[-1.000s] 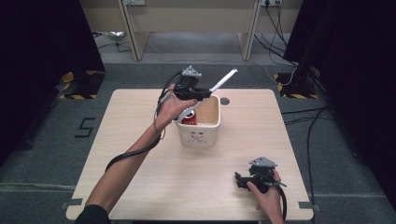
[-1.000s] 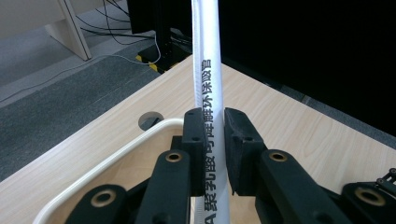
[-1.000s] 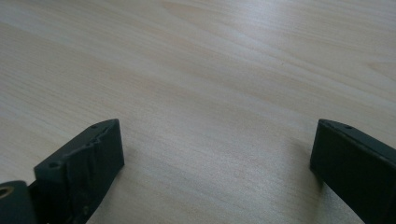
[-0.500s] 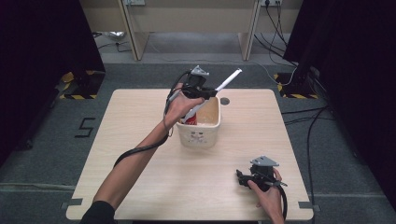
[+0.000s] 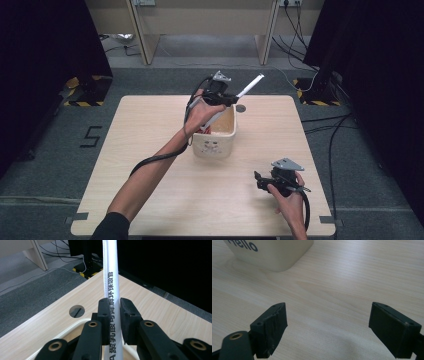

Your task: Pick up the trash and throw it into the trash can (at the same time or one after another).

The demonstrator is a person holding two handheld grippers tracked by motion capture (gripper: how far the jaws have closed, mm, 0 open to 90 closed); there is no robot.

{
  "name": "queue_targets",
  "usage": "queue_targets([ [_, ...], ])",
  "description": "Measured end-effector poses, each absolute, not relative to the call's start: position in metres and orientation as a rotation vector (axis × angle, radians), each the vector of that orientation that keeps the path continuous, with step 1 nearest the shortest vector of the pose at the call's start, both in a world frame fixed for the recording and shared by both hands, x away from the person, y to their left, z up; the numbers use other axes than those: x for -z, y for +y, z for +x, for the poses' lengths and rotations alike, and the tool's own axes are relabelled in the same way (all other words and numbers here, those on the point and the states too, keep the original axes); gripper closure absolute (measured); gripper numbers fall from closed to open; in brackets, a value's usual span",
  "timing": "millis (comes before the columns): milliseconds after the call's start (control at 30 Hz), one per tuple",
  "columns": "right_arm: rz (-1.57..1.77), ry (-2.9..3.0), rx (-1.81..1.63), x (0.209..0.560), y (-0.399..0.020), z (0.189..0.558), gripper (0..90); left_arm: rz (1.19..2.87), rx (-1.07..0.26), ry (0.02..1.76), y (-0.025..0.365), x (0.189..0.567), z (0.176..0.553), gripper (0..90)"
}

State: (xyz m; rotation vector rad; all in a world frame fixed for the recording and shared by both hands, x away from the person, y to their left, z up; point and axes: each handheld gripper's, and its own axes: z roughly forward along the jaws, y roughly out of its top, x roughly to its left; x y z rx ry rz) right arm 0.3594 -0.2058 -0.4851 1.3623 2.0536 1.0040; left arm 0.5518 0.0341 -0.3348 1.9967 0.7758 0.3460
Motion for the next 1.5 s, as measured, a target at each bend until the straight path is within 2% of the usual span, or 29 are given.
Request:
queue_targets([
  [500, 1.360, 2.060, -1.009, 0.485, -0.206, 0.360, 15.3, 2.018, -0.358, 0.779, 0.016, 0.349, 0.553, 78.7],
  [1167, 1.364, 2.056, -1.045, 0.484, -0.206, 0.360, 15.5, 2.052, -0.371, 0.818, 0.021, 0.357, 0.553, 78.6],
  [1333, 1.363, 1.983, -1.120, 0.461, -0.213, 0.369, 15.8, 2.037, -0.382, 0.808, 0.023, 0.354, 0.551, 78.7],
  [1500, 1.344, 1.920, -1.203, 0.429, -0.212, 0.395, 16.8, 2.026, -0.392, 0.802, 0.023, 0.352, 0.549, 78.7],
])
